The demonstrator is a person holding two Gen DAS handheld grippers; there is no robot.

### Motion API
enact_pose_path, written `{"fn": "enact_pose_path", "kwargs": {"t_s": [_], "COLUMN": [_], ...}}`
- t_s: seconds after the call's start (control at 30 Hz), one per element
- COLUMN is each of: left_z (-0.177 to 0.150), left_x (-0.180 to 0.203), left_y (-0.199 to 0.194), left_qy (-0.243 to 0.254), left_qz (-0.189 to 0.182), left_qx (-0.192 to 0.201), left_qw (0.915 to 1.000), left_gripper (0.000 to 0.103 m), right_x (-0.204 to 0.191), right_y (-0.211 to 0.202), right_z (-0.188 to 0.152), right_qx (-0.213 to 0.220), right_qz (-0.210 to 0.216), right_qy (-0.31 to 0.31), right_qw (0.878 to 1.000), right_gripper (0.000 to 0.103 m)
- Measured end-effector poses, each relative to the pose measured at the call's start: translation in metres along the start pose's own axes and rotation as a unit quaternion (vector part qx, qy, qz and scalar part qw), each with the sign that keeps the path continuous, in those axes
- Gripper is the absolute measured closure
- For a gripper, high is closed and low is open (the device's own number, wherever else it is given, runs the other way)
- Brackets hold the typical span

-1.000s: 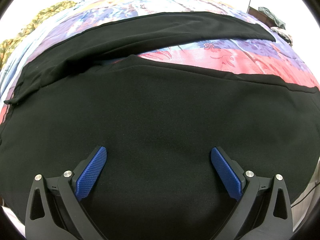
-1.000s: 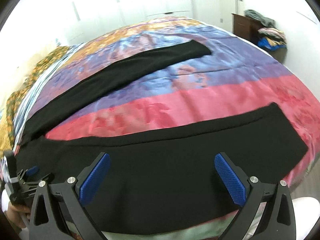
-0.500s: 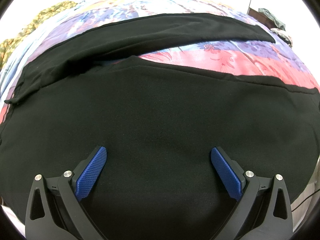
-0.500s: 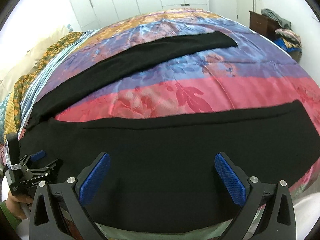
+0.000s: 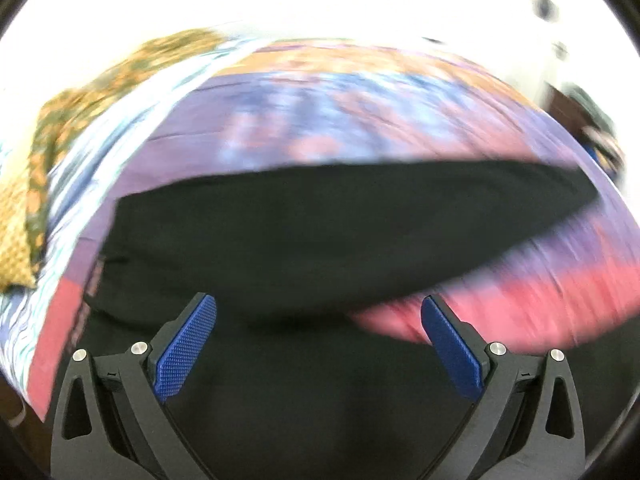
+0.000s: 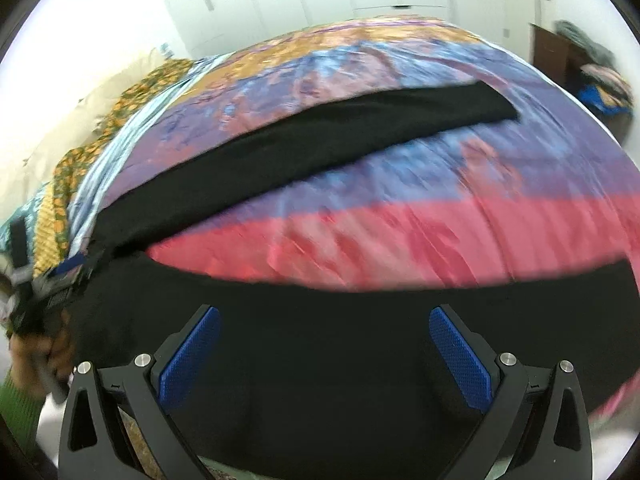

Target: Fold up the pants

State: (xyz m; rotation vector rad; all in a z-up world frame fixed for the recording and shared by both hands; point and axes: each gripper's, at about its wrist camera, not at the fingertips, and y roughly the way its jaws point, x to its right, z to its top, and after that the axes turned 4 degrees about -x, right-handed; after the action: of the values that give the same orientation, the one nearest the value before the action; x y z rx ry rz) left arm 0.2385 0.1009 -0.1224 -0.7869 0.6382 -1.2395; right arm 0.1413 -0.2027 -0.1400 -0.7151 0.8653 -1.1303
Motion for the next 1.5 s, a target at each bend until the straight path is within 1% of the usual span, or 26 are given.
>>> {"fn": "enact_pose_path", "kwargs": {"t_s": [0.13, 0.2, 0.3, 0.33, 0.4, 0.43, 0.47, 0.53, 0.57, 0.63, 0.73, 0.77, 0.8, 0.83, 0.9, 0.97, 1.03, 1.07, 1.1, 1.17, 1.23, 1.3, 1.33, 1.37, 1.4, 1.5], "left_z": [0.036, 0.041, 0.026, 0.017, 0.006, 0.004, 0.005, 0.005, 0.004, 0.001, 0.002, 0.003, 0.004, 0.003, 0.003, 0.002, 0.002, 0.002, 0.002, 0.002, 0.002, 0.002, 0.002, 0.002, 0.002, 0.002], "left_x": [-0.048, -0.060, -0.071, -0.072, -0.071, -0.070, -0.071, -0.073, -0.073, -0.075, -0.073, -0.073, -0.072, -0.072, -0.072, -0.072, -0.072, -0.072, -0.072, -0.072, -0.072, -0.072, -0.072, -0.072, -0.072, -0.072], "left_y": [0.048, 0.081, 0.122, 0.129, 0.127, 0.126, 0.127, 0.127, 0.126, 0.126, 0.128, 0.129, 0.130, 0.131, 0.132, 0.133, 0.133, 0.134, 0.134, 0.134, 0.134, 0.134, 0.135, 0.135, 0.135, 0.136], "left_qy": [-0.089, -0.102, -0.105, -0.102, -0.099, -0.098, -0.097, -0.099, -0.100, -0.102, -0.102, -0.101, -0.099, -0.098, -0.097, -0.097, -0.096, -0.096, -0.096, -0.095, -0.095, -0.095, -0.095, -0.095, -0.095, -0.094], "left_qz": [0.025, 0.039, 0.091, 0.095, 0.091, 0.093, 0.094, 0.092, 0.090, 0.087, 0.088, 0.090, 0.093, 0.095, 0.097, 0.098, 0.099, 0.100, 0.100, 0.100, 0.100, 0.100, 0.101, 0.101, 0.102, 0.103], "left_qx": [-0.020, -0.038, -0.070, -0.066, -0.026, -0.021, -0.022, -0.020, -0.018, -0.015, -0.014, -0.014, -0.014, -0.013, -0.012, -0.012, -0.012, -0.012, -0.012, -0.012, -0.012, -0.012, -0.012, -0.013, -0.013, -0.013], "left_qw": [0.9955, 0.9933, 0.9879, 0.9881, 0.9905, 0.9906, 0.9906, 0.9906, 0.9907, 0.9909, 0.9908, 0.9907, 0.9906, 0.9905, 0.9904, 0.9904, 0.9903, 0.9903, 0.9903, 0.9903, 0.9903, 0.9903, 0.9903, 0.9902, 0.9902, 0.9902], "left_gripper": [0.001, 0.001, 0.001, 0.000, 0.000, 0.000, 0.000, 0.000, 0.000, 0.000, 0.000, 0.000, 0.000, 0.000, 0.000, 0.000, 0.000, 0.000, 0.000, 0.000, 0.000, 0.000, 0.000, 0.000, 0.001, 0.000], "right_x": [-0.032, -0.049, -0.081, -0.092, -0.113, -0.121, -0.125, -0.114, -0.103, -0.052, 0.045, 0.083, 0.108, 0.152, 0.214, 0.260, 0.282, 0.286, 0.285, 0.285, 0.283, 0.287, 0.288, 0.290, 0.289, 0.267], "right_y": [0.018, 0.041, 0.093, 0.111, 0.148, 0.170, 0.188, 0.217, 0.226, 0.238, 0.227, 0.219, 0.213, 0.204, 0.186, 0.159, 0.147, 0.146, 0.148, 0.158, 0.166, 0.168, 0.167, 0.163, 0.159, 0.134], "right_z": [0.068, 0.098, 0.135, 0.143, 0.152, 0.155, 0.157, 0.163, 0.167, 0.181, 0.206, 0.214, 0.217, 0.225, 0.235, 0.241, 0.245, 0.246, 0.248, 0.250, 0.251, 0.249, 0.249, 0.246, 0.242, 0.235], "right_qx": [0.007, -0.005, -0.034, -0.042, -0.066, -0.086, -0.102, -0.116, -0.119, -0.115, -0.089, -0.080, -0.077, -0.074, -0.070, -0.043, -0.033, -0.038, -0.043, -0.064, -0.070, -0.073, -0.076, -0.080, -0.083, -0.061], "right_qz": [0.042, 0.064, 0.072, 0.082, 0.114, 0.135, 0.142, 0.114, 0.097, 0.056, 0.012, -0.012, -0.035, -0.079, -0.144, -0.164, -0.146, -0.131, -0.127, -0.139, -0.151, -0.147, -0.137, -0.126, -0.140, -0.123], "right_qy": [-0.049, -0.068, -0.089, -0.098, -0.122, -0.141, -0.161, -0.199, -0.210, -0.210, -0.169, -0.147, -0.128, -0.089, -0.020, 0.041, 0.070, 0.072, 0.071, 0.057, 0.049, 0.060, 0.066, 0.066, 0.056, 0.001], "right_qw": [0.998, 0.996, 0.993, 0.991, 0.984, 0.977, 0.971, 0.966, 0.966, 0.969, 0.982, 0.986, 0.988, 0.990, 0.987, 0.985, 0.986, 0.988, 0.988, 0.987, 0.985, 0.985, 0.985, 0.987, 0.985, 0.991], "right_gripper": [0.000, 0.000, 0.000, 0.000, 0.000, 0.000, 0.000, 0.000, 0.001, 0.000, 0.000, 0.000, 0.000, 0.000, 0.000, 0.001, 0.003, 0.011, 0.027, 0.042, 0.042, 0.043, 0.048, 0.077, 0.094, 0.096]}}
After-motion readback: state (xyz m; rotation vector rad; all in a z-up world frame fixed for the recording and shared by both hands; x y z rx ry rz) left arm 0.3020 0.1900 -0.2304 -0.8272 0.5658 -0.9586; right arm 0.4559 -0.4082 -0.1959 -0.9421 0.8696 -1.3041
